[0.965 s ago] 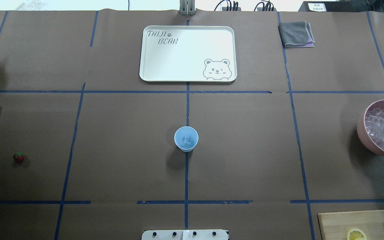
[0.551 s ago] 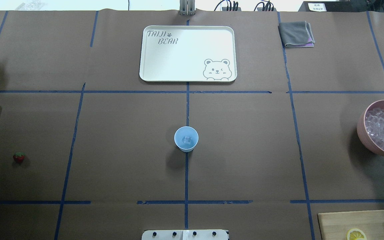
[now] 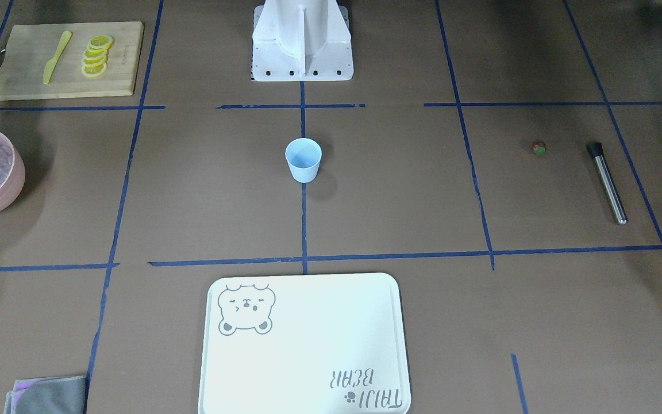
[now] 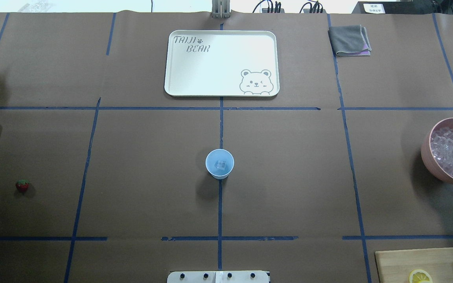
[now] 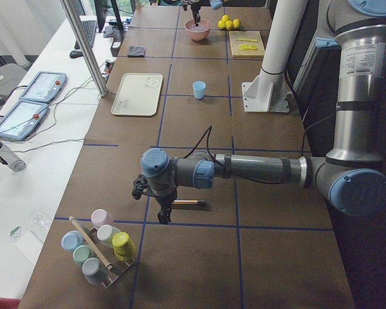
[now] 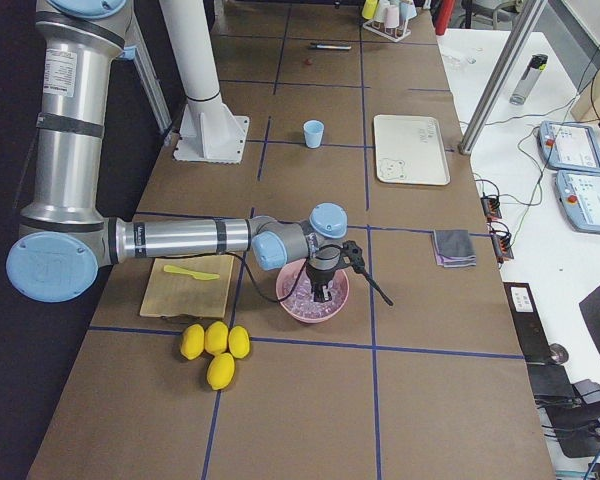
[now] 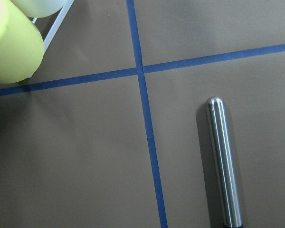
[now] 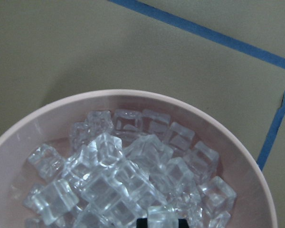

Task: Mash ice and strawberries in cup
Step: 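Grasp another ice cube from the bowl with the right gripper, then carry the ice cube with the right gripper over the cup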

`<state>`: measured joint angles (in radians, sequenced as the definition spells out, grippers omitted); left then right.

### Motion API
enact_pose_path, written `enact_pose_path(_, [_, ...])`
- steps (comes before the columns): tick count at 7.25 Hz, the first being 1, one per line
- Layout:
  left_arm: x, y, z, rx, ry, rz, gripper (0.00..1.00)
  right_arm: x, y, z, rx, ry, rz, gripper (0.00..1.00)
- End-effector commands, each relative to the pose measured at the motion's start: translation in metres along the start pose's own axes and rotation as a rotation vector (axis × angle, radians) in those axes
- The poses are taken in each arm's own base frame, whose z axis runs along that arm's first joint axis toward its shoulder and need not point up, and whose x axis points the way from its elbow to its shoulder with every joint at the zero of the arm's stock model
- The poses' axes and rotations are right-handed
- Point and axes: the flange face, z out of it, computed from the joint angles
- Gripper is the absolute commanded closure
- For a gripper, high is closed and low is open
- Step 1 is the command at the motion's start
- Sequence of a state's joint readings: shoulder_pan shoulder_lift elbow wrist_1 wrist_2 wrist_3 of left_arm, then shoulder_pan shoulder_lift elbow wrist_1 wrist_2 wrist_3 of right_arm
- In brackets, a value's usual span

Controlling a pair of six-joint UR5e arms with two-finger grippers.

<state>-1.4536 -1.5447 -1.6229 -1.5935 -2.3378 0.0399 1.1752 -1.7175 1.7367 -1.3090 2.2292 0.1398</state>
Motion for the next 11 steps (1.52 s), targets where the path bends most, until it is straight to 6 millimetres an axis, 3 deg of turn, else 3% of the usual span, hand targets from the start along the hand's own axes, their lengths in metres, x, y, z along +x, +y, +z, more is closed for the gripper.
enact_pose_path(1, [0.001,0.000,0.000,0.000,0.000,0.001,0.00,-0.009,-0.008,-0.023,0.041,-0.005,-0.019,0.99])
enact_pose_path(2, [0.001,0.000,0.000,0.000,0.000,0.001,0.00,-0.016,-0.019,-0.050,0.077,-0.011,-0.015,1.00])
enact_pose_path(3, [0.002,0.000,0.000,0.000,0.000,0.003,0.00,-0.042,-0.053,-0.091,0.101,0.003,-0.017,1.00])
enact_pose_path(4, [0.003,-0.001,-0.001,0.001,0.000,0.004,0.00,-0.069,-0.059,-0.122,0.107,-0.003,-0.013,1.00])
enact_pose_path(6, [0.003,-0.001,-0.001,0.001,-0.001,0.004,0.00,-0.137,-0.109,-0.190,0.087,-0.011,0.030,1.00])
enact_pose_path(7, [0.003,-0.001,-0.001,0.001,0.000,0.004,0.00,-0.185,-0.118,-0.204,0.102,-0.033,0.087,1.00])
enact_pose_path(8, [0.003,-0.001,-0.001,0.001,0.000,0.004,0.00,-0.249,-0.137,-0.198,0.090,-0.074,0.127,1.00])
enact_pose_path(9, [0.003,-0.001,-0.001,0.001,-0.001,0.006,0.00,-0.327,-0.147,-0.175,0.052,-0.091,0.155,1.00])
enact_pose_path(11, [0.004,-0.002,-0.001,0.002,0.000,0.009,0.00,-0.434,-0.154,-0.158,0.062,-0.086,0.242,1.00])
